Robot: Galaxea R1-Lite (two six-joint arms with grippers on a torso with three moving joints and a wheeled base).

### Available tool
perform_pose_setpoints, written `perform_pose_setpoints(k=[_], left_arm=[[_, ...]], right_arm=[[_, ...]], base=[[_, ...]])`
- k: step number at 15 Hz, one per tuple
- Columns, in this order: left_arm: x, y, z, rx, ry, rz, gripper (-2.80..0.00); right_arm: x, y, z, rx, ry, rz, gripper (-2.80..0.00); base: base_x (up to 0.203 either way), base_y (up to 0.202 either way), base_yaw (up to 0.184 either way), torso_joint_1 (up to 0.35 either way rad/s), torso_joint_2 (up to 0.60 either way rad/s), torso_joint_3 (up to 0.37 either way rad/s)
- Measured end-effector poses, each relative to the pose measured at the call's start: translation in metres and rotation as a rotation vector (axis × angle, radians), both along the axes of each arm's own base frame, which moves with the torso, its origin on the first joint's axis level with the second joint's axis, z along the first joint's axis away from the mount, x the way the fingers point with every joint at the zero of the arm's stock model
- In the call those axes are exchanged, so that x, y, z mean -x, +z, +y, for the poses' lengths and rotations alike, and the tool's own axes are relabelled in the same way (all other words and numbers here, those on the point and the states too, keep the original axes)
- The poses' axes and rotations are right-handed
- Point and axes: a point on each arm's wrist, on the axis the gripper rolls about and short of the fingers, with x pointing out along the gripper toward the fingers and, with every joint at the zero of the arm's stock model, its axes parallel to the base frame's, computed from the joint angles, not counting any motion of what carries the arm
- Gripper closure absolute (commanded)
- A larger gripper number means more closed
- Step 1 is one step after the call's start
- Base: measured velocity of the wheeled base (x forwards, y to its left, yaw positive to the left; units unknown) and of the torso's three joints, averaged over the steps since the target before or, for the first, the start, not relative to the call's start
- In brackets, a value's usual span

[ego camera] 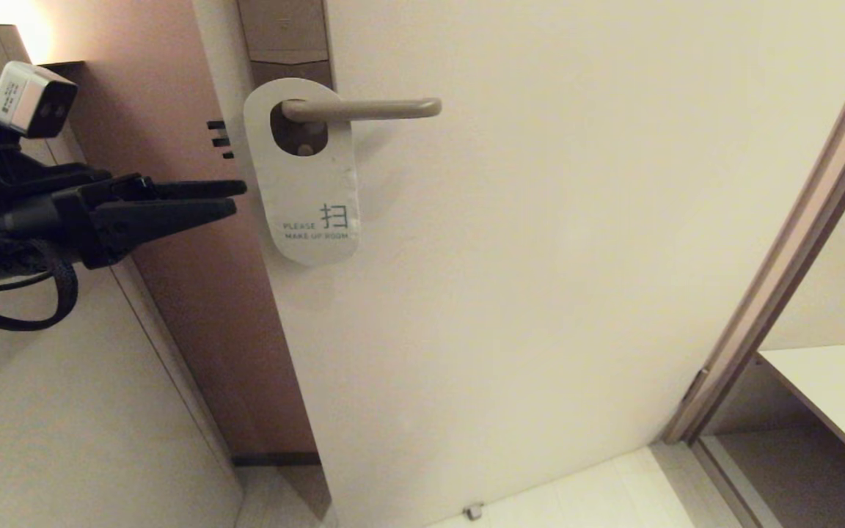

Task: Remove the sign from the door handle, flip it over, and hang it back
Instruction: Take down the sign

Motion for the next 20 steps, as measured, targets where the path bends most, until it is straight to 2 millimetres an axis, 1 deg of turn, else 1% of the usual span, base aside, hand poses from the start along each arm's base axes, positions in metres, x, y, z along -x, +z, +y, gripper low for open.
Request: perform_pose_setpoints(k=[5, 20], left_arm=[[-0.005, -0.003, -0.001, 0.0, -0.006, 0.002, -2.8], [-0.009, -0.005, -0.018, 0.0, -0.065, 0.004, -2.8]], right_arm=[[0.0, 0.0, 0.0, 0.0, 0.0, 0.0, 0.0], [0.0, 0.0, 0.0, 0.0, 0.0, 0.0, 0.0]], base=[[0.0, 0.0, 0.0, 0.0, 0.0, 0.0], [0.0, 0.0, 0.0, 0.0, 0.0, 0.0]])
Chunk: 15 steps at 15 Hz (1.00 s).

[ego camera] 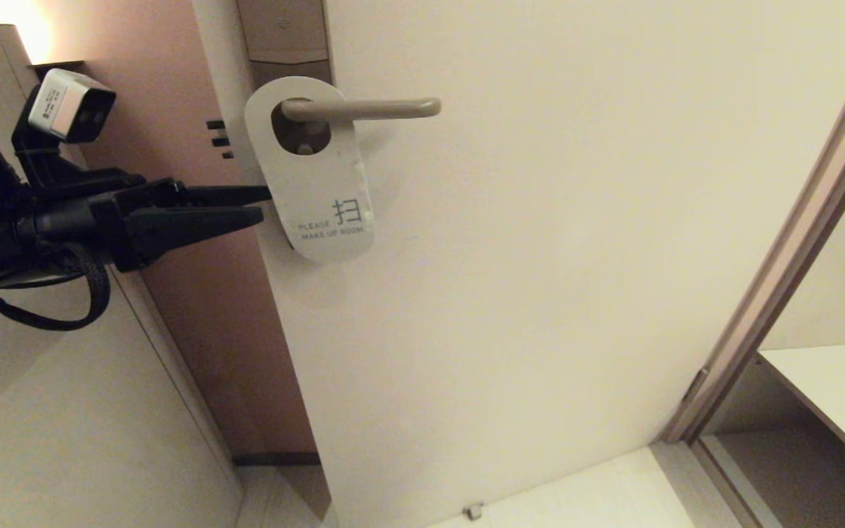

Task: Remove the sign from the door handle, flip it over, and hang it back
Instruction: Take down the sign

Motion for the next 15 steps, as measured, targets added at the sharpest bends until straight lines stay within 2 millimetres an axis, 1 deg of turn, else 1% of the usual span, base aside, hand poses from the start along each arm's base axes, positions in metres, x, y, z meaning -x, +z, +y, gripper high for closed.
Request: perform_pose_setpoints(k=[7, 12, 15], left_arm=[[0.0, 0.002, -0.006, 0.0, -0.021, -0.007, -2.8], [-0.005, 0.01, -0.008, 0.002, -0.026, -0.034, -2.8], [-0.007, 0.01, -0.008, 0.002, -0.026, -0.036, -2.8]], right_arm=[[0.0, 0.0, 0.0, 0.0, 0.0, 0.0, 0.0], [0.0, 0.0, 0.0, 0.0, 0.0, 0.0, 0.0], [0.0, 0.0, 0.0, 0.0, 0.0, 0.0, 0.0]], base=[[0.0, 0.0, 0.0, 0.0, 0.0, 0.0], [0.0, 0.0, 0.0, 0.0, 0.0, 0.0], [0.0, 0.0, 0.0, 0.0, 0.0, 0.0]])
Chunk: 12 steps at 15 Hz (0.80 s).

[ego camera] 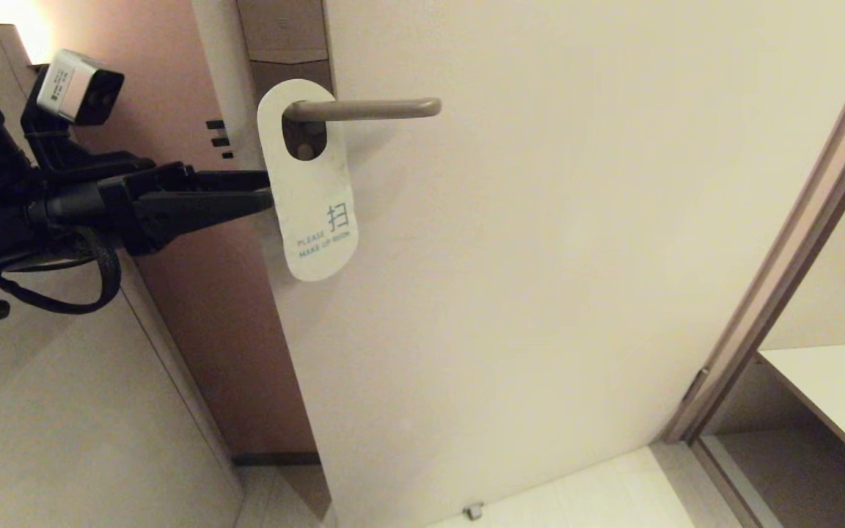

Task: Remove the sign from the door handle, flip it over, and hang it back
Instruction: Take down the sign

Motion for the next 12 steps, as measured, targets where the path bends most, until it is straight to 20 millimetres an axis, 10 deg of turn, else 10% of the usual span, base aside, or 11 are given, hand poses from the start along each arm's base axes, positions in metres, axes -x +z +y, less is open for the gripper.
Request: perform_pose_setpoints(k=[12], left_arm=[[0.008, 0.009, -0.031, 0.037, 0.089, -0.028, -2.8]], right_arm=[[0.0, 0.0, 0.0, 0.0, 0.0, 0.0, 0.0]], base=[[0.0, 0.0, 0.0, 0.0, 0.0, 0.0]])
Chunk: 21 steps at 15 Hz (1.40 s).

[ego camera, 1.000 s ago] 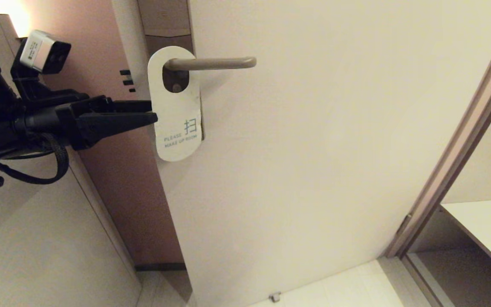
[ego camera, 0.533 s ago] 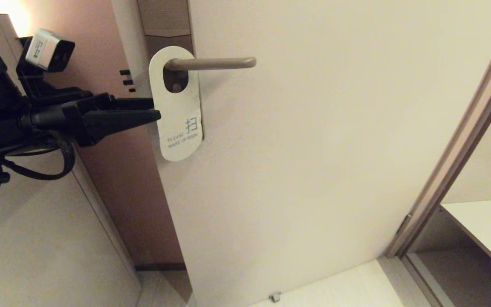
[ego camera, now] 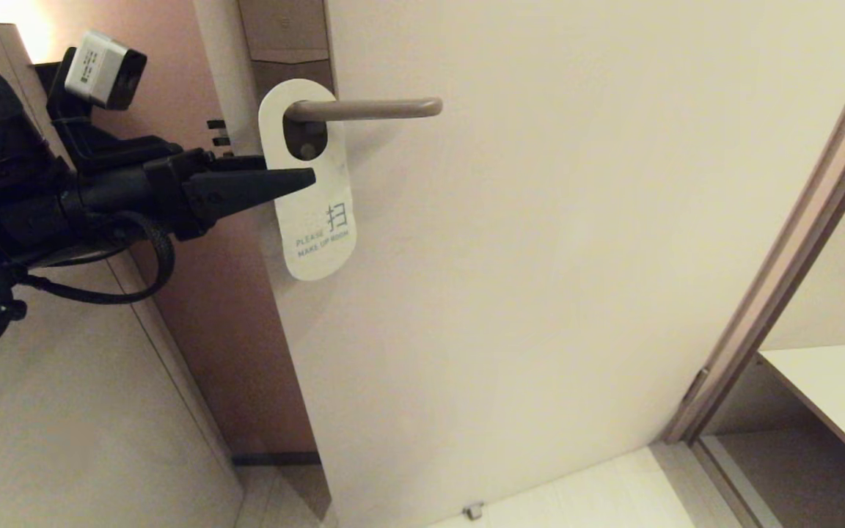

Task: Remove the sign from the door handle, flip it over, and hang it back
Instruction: Take down the sign

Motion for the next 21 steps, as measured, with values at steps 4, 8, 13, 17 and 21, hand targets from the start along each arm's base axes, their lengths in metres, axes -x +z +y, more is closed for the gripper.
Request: perform_pose_setpoints(k=[4, 8, 13, 17, 21], left_arm=[[0.013, -0.003, 0.001, 0.003, 0.023, 0.011, -2.8], [0.029, -0.012, 0.005, 0.007, 0.08, 0.043, -2.8], [0.036, -0.015, 0.007, 0.007, 0.167, 0.037, -2.8], [0.036, -0.026, 0.004, -0.085, 0.291, 0.033, -2.8], [0.039, -0.022, -0.01, -0.092, 0.284, 0.015, -2.8]], right_arm=[[0.0, 0.0, 0.0, 0.0, 0.0, 0.0, 0.0], [0.0, 0.0, 0.0, 0.0, 0.0, 0.0, 0.0], [0.0, 0.0, 0.0, 0.0, 0.0, 0.0, 0.0], [0.0, 0.0, 0.0, 0.0, 0.0, 0.0, 0.0], [0.0, 0.0, 0.0, 0.0, 0.0, 0.0, 0.0]], base=[[0.0, 0.0, 0.0, 0.0, 0.0, 0.0], [0.0, 0.0, 0.0, 0.0, 0.0, 0.0], [0.0, 0.0, 0.0, 0.0, 0.0, 0.0], [0.0, 0.0, 0.0, 0.0, 0.0, 0.0], [0.0, 0.0, 0.0, 0.0, 0.0, 0.0]])
